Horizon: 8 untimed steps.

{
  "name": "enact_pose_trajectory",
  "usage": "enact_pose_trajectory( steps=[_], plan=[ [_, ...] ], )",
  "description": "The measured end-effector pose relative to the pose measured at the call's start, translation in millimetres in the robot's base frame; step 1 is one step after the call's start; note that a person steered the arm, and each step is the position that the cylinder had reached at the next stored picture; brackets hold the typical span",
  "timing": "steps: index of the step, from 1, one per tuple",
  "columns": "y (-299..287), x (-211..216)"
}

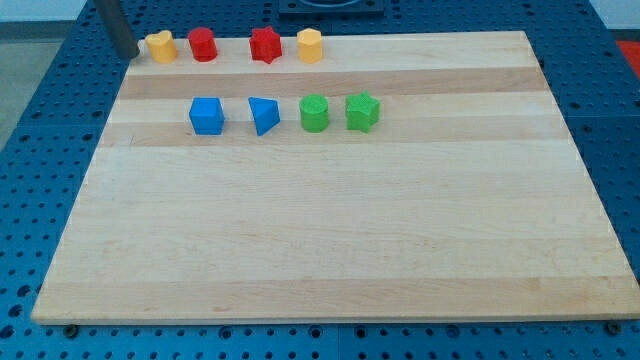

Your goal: Adjust the red and yellow blocks in a horizontal line

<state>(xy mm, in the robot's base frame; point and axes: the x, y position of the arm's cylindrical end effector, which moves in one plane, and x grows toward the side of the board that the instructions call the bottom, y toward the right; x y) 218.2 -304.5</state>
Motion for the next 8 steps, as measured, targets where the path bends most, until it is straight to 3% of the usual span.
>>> enact_pose_trajectory(
  steps=[1,3,8],
  plan=[
    [1.1,-27.0],
    [15.1,-26.8],
    [131.4,-26.2]
  ],
)
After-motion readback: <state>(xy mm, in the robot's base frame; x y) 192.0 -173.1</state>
